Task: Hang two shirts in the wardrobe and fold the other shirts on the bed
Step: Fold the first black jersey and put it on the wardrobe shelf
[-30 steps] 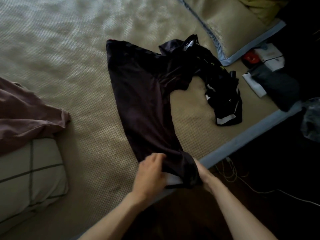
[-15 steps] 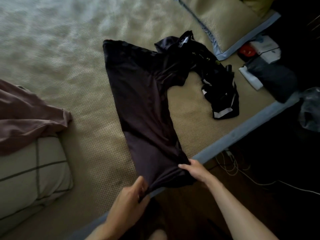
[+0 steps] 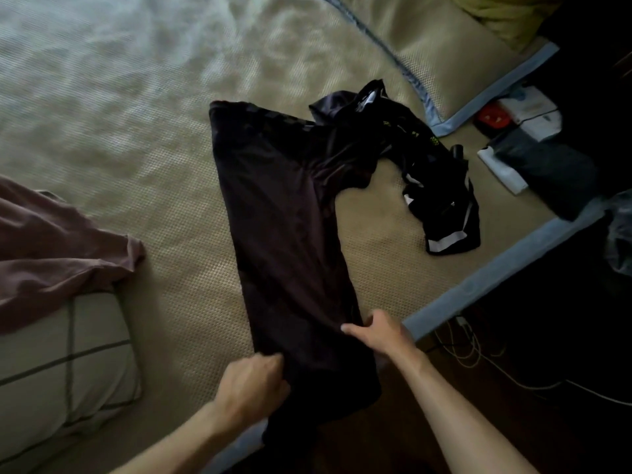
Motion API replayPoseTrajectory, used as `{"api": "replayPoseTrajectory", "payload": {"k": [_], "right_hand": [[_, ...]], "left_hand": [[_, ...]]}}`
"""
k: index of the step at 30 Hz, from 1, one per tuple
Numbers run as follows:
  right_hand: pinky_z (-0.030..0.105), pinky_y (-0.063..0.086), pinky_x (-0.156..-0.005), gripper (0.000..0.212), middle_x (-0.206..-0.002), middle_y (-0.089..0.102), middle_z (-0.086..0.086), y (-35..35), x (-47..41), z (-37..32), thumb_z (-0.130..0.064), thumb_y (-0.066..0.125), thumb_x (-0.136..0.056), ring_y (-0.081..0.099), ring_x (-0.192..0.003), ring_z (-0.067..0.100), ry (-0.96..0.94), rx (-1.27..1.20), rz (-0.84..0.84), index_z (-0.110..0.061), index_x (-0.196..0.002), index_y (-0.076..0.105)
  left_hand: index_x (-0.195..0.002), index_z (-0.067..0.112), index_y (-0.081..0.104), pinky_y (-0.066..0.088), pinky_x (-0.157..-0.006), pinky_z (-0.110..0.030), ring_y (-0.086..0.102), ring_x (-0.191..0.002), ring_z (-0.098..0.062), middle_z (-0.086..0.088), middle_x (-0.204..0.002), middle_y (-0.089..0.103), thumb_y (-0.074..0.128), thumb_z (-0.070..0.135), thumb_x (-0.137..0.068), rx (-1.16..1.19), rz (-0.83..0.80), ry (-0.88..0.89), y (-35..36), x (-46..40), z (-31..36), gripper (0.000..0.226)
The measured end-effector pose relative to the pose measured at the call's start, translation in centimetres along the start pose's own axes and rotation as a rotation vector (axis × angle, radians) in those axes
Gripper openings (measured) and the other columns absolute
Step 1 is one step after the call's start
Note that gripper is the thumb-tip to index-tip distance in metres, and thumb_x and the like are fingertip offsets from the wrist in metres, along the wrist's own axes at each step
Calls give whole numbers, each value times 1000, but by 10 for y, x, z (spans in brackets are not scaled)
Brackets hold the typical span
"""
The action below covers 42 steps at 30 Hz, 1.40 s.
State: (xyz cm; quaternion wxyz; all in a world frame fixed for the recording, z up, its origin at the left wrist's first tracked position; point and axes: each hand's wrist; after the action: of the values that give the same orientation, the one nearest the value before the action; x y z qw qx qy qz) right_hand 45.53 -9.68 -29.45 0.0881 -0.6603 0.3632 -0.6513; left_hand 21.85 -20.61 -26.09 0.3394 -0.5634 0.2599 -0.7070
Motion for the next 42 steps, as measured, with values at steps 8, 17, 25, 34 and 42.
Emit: {"api": "replayPoseTrajectory", "payload": {"k": [8, 17, 25, 34, 42], "right_hand": [[26, 45, -70, 34, -91, 68, 4, -33, -76, -59, -36, 73, -83, 65, -85, 18, -154, -131, -12, -8, -102, 70], [37, 51, -98, 41, -120, 69, 16, -143, -166, -120, -38, 64, -92, 65, -115, 27, -78, -1554, -310, -8, -120, 62], [43, 56, -93, 73, -108, 76, 1, -139, -262, -211, -52, 88, -43, 73, -97, 23, 194, -1898, 222, -19, -107, 73], [26, 59, -84, 27, -106, 73, 8, -172, -212, -241, -3, 71, -84, 71, -97, 13, -220, -1498, 925, -1, -111, 69], [36, 34, -115, 61, -127, 58, -8, -142, -165, -289, -39, 77, -76, 52, -119, 5, -830, -47, 226, -24, -128, 49]], "left_hand": [[-142, 20, 39, 38, -108, -48, 43, -138, -27, -4, -152, 39, 54, 38, -89, 26, 353, 43, -108, -192, -16, 58], [-161, 26, 8, -5, -120, -59, 2, -156, -21, 0, -169, 1, 35, 43, -100, 57, 568, -57, -173, -341, -21, 68], [-158, 42, 5, -7, -119, -66, 2, -156, -27, 1, -169, 3, 23, 54, -99, -85, 584, -17, -144, -401, -31, 63], [-156, 42, 25, 6, -125, -50, 13, -155, -17, 5, -168, 16, 41, 45, -100, 291, 438, 137, -213, -384, -68, 59], [-128, 6, 56, 46, -103, -44, 57, -115, -29, -14, -127, 53, 65, 29, -91, 919, 772, -538, -228, -339, -215, 44]]}}
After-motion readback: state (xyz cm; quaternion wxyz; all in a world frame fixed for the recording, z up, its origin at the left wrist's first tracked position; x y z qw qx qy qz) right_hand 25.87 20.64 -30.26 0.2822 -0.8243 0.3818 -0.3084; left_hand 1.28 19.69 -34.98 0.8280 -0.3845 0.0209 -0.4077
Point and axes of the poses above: each hand's wrist, its own x-axis away from the middle knuckle, its own y-axis out of the palm, z = x × y
